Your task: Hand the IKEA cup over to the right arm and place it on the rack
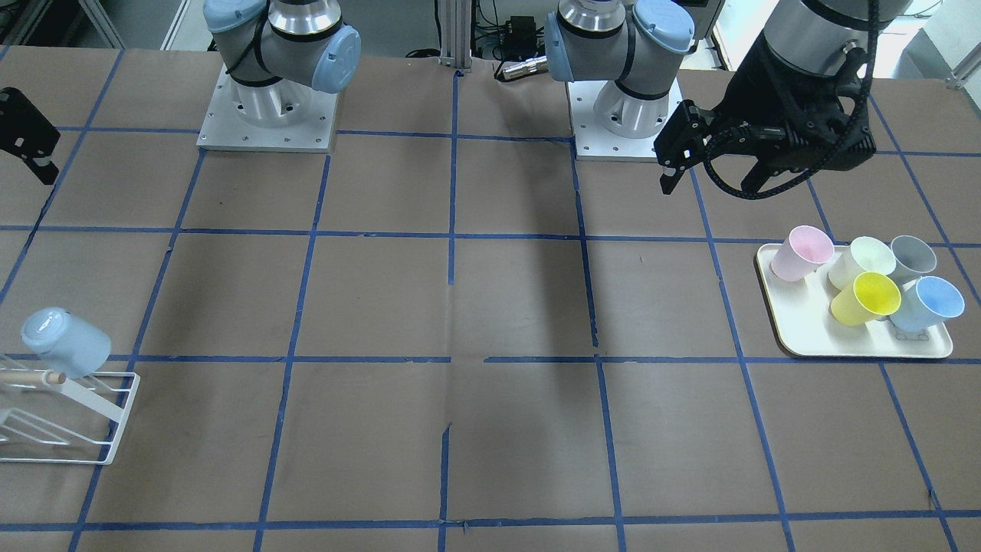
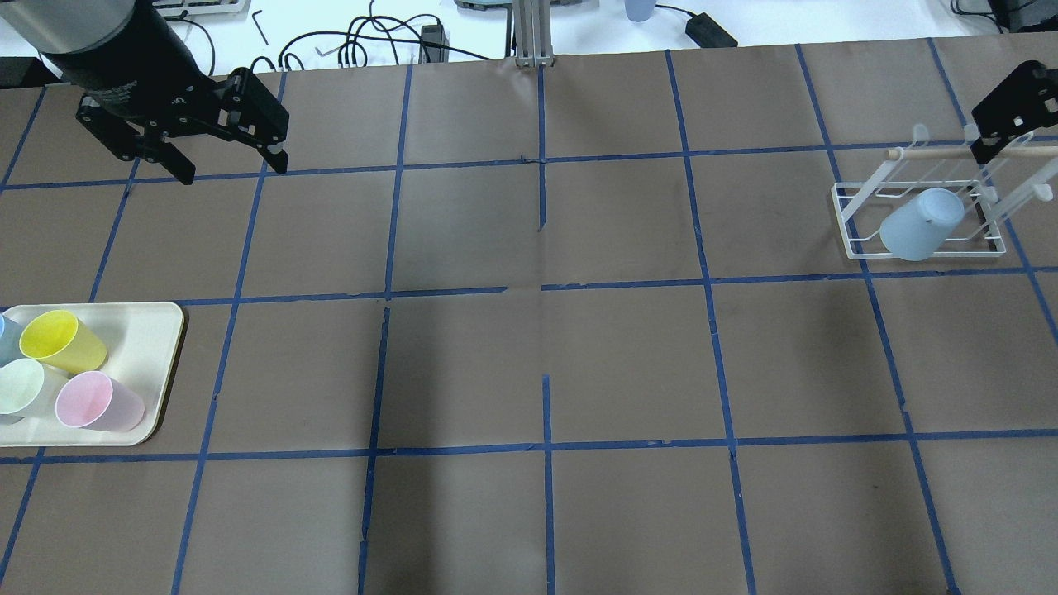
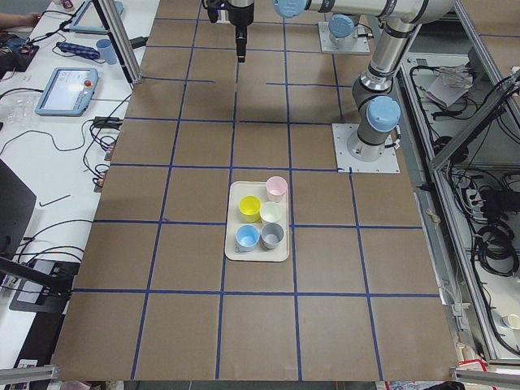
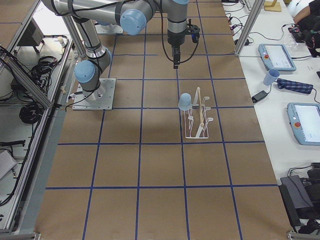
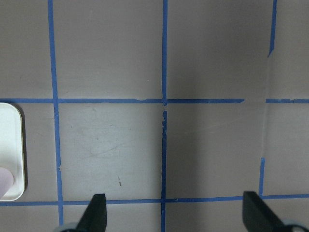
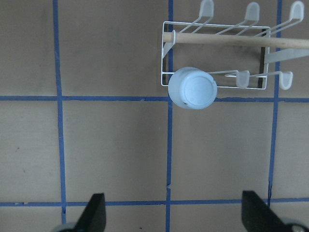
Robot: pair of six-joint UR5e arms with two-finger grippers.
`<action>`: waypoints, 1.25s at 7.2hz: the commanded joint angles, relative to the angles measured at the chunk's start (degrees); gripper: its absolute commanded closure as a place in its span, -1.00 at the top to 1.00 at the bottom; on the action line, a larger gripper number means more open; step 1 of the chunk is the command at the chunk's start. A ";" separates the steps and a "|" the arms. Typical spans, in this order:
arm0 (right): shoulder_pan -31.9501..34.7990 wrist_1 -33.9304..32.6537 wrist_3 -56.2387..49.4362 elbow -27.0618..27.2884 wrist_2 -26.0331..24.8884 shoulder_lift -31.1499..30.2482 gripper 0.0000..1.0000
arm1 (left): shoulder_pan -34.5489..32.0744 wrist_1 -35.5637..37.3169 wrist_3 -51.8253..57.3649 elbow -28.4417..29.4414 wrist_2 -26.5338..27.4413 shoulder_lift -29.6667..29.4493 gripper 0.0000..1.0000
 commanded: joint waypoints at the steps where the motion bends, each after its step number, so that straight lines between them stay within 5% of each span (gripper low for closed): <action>1: 6.62 0.10 5.37 -1.02 0.18 0.20 1.00 | 0.00 0.00 0.00 -0.09 -0.08 0.00 1.00; 5: 25.16 0.28 28.29 -6.90 -0.17 6.95 1.00 | 0.00 0.00 0.00 -0.18 -0.08 0.00 1.00; 9: 27.13 -2.08 29.83 -8.15 0.35 8.37 1.00 | -0.08 -0.44 0.09 -0.27 2.53 0.00 1.00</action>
